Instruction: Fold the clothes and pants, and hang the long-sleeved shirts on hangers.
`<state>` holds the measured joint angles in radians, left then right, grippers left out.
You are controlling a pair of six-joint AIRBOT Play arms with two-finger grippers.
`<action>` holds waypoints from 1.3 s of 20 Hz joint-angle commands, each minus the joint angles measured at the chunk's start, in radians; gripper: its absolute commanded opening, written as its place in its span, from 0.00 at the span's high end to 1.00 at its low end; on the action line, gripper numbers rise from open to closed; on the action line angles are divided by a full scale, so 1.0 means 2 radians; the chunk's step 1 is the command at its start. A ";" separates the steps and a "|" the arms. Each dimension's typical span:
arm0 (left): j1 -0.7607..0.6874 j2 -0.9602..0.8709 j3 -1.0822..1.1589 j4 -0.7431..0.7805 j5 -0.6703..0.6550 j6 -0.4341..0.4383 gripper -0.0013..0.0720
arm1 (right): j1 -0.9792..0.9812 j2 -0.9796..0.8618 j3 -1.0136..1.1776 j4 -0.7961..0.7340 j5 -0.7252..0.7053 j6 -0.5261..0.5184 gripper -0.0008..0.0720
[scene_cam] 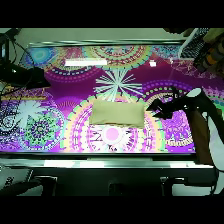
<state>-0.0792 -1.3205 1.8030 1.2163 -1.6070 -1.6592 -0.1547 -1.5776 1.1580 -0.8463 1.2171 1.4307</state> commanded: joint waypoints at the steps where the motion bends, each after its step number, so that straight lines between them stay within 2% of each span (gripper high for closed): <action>1: 0.000 -0.001 0.000 0.000 0.001 0.001 0.96 | -0.001 -0.035 -0.014 0.065 -0.021 -0.060 0.22; 2: 0.000 -0.001 0.000 0.000 0.001 0.001 0.96 | -0.001 -0.040 -0.014 0.076 -0.026 -0.068 0.25; 9: 0.000 -0.003 0.000 0.000 0.001 -0.001 0.96 | -0.001 -0.058 -0.015 0.077 -0.031 -0.067 0.26; 10: 0.000 -0.004 0.000 0.000 0.001 -0.001 0.96 | -0.001 -0.061 -0.015 0.080 -0.030 -0.064 0.28; 11: 0.000 -0.004 0.000 0.000 0.001 -0.001 0.96 | 0.002 -0.063 -0.015 0.078 -0.029 -0.064 0.37; 14: 0.000 -0.004 0.000 0.000 0.001 -0.001 0.96 | 0.026 -0.066 -0.018 0.075 -0.034 -0.065 0.47; 15: 0.000 -0.004 0.000 0.000 0.001 -0.001 0.96 | 0.035 -0.066 -0.018 0.073 -0.038 -0.065 0.54; 19: 0.000 -0.004 0.000 0.000 0.001 -0.001 0.96 | 0.048 -0.064 -0.018 0.091 -0.043 -0.063 0.89; 20: 0.000 -0.004 0.000 0.000 0.001 -0.001 0.96 | 0.047 -0.061 -0.016 0.101 -0.043 -0.062 0.94; 26: 0.000 -0.004 0.000 0.000 0.001 0.000 0.96 | 0.008 -0.055 0.079 0.104 -0.051 0.027 0.95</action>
<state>-0.0792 -1.3277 1.8030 1.2163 -1.6051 -1.6600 -0.1005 -1.6905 1.2240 -0.6464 1.1309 1.3922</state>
